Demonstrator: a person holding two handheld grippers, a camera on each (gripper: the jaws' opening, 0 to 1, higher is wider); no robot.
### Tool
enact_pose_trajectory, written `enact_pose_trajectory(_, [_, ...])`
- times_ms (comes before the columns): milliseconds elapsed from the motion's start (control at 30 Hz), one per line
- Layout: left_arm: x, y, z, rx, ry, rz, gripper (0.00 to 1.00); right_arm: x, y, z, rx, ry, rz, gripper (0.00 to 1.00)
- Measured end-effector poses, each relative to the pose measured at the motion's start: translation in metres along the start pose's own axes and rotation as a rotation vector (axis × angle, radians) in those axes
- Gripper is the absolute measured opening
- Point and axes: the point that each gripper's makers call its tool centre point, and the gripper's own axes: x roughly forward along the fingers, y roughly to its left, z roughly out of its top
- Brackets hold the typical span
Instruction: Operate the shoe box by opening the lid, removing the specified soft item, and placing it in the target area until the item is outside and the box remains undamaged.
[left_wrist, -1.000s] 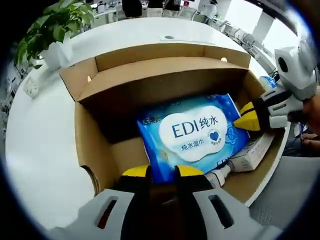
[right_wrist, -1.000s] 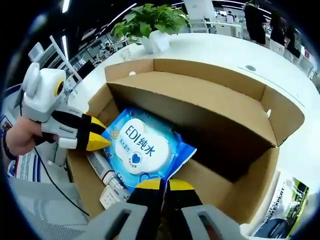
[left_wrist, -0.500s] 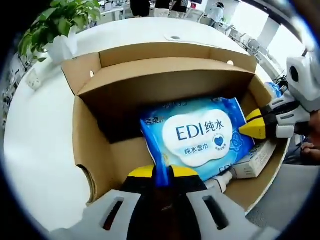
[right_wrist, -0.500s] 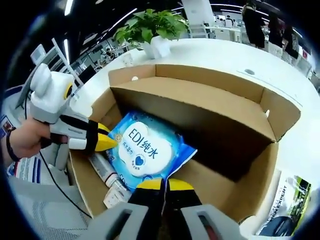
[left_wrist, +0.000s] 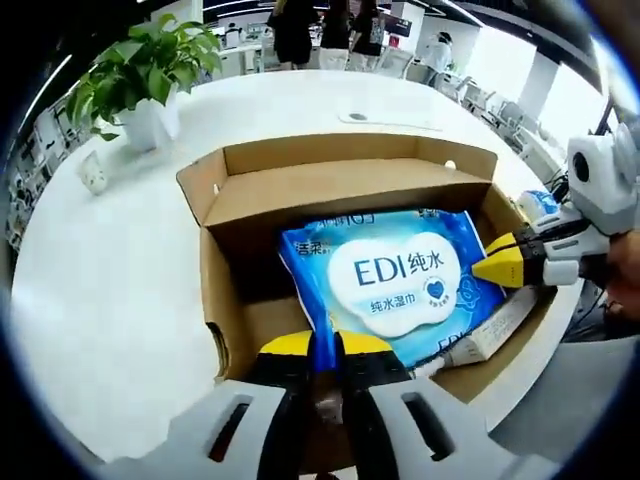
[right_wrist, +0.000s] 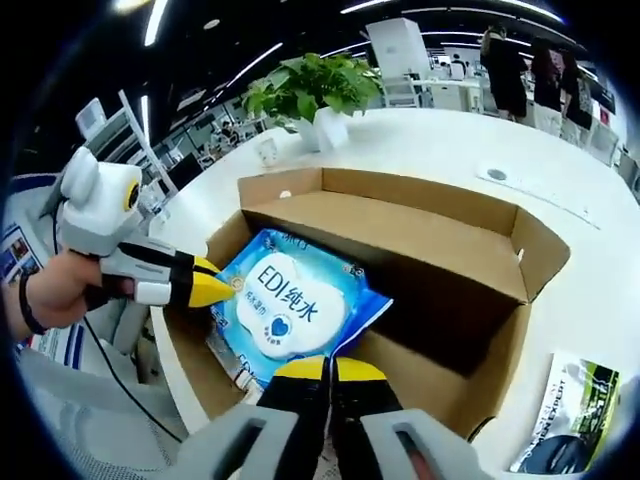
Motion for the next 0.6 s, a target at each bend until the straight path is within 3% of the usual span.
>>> enact_pose_trajectory(333, [-0.025,-0.008,0.007,-0.021,-0.062,-0.005,0.06,-0.016,0.006,0.012,-0.004,-0.054,0.008,0.00])
enact_pose_trajectory(600, [-0.044,-0.017,0.025,-0.009,-0.108,-0.019,0.06,-0.032,0.006,0.025,-0.012,-0.096,0.002,0.00])
